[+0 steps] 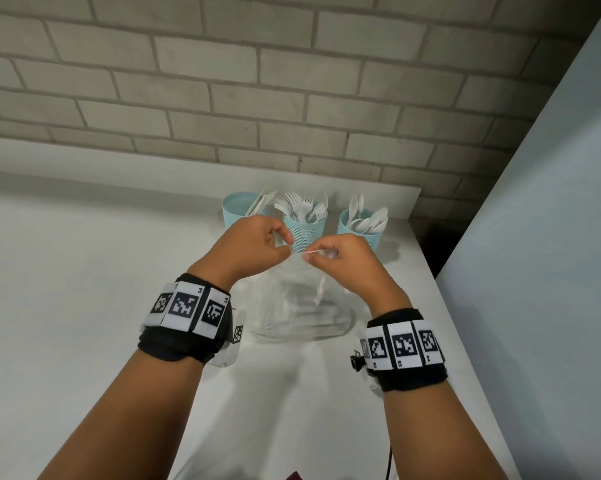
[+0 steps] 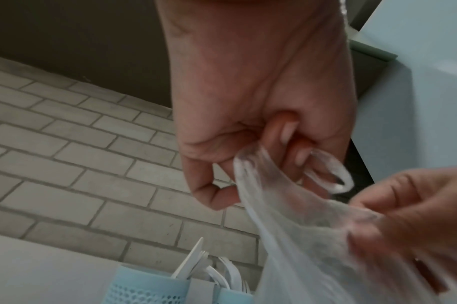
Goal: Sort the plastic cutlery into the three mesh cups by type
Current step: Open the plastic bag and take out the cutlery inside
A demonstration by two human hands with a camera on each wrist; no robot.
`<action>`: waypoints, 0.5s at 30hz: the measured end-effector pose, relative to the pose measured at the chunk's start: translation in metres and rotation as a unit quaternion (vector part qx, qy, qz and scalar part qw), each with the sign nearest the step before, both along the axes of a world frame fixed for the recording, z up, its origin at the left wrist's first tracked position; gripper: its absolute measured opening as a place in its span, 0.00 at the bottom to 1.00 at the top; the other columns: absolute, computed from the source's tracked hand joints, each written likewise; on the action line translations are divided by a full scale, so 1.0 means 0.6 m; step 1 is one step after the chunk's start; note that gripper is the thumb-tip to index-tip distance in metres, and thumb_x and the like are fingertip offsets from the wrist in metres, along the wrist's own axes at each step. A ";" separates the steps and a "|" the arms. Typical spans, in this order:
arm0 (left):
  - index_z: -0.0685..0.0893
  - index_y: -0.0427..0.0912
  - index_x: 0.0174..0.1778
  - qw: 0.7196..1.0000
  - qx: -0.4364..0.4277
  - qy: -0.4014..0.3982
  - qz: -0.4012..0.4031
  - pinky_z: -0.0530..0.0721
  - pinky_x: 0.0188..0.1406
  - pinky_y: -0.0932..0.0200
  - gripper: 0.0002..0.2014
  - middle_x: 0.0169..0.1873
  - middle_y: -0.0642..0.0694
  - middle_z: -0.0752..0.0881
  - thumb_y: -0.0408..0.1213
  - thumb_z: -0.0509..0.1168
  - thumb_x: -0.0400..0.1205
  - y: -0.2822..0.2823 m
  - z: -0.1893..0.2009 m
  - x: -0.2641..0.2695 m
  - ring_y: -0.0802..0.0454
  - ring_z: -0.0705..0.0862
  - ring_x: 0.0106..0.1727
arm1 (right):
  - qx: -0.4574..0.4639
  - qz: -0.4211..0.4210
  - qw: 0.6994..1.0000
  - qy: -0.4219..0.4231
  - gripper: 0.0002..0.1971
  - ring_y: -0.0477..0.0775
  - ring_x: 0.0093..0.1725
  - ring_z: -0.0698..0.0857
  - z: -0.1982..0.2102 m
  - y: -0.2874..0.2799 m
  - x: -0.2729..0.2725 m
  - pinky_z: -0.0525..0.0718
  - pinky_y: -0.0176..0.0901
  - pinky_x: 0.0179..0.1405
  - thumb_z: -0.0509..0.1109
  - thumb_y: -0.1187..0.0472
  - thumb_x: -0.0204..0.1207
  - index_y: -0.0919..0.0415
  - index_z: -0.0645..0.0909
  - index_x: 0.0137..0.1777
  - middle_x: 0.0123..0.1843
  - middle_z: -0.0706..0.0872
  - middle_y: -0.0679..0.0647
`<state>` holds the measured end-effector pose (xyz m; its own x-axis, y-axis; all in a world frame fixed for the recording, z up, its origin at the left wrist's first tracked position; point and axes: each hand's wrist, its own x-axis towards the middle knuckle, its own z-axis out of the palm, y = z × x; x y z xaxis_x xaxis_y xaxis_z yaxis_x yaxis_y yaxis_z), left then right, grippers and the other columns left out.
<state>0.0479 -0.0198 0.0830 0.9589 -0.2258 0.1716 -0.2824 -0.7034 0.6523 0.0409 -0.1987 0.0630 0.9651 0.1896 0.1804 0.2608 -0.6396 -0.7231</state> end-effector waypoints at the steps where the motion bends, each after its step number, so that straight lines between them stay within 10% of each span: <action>1: 0.85 0.49 0.41 0.999 0.033 0.003 0.003 0.66 0.25 0.66 0.04 0.20 0.56 0.71 0.44 0.72 0.75 0.002 -0.002 0.000 0.62 0.71 0.21 | 0.045 -0.011 0.999 0.002 0.07 0.47 0.45 0.85 0.001 -0.002 0.000 0.80 0.40 0.50 0.73 0.57 0.75 0.58 0.89 0.47 0.42 0.89 0.51; 8: 0.89 0.47 0.38 0.996 0.055 0.061 0.017 0.72 0.32 0.65 0.25 0.30 0.56 0.82 0.68 0.67 0.67 -0.001 -0.011 -0.007 0.62 0.79 0.35 | 0.113 -0.052 0.992 -0.028 0.09 0.38 0.34 0.78 -0.007 -0.013 0.005 0.72 0.21 0.35 0.68 0.57 0.79 0.60 0.83 0.40 0.33 0.82 0.43; 15: 0.85 0.42 0.30 0.994 0.071 0.078 0.035 0.68 0.27 0.62 0.14 0.22 0.51 0.77 0.45 0.68 0.78 0.004 -0.027 -0.002 0.53 0.76 0.28 | 0.106 -0.060 0.992 -0.006 0.07 0.36 0.32 0.78 -0.019 -0.014 0.010 0.73 0.22 0.35 0.75 0.60 0.73 0.65 0.85 0.43 0.33 0.83 0.45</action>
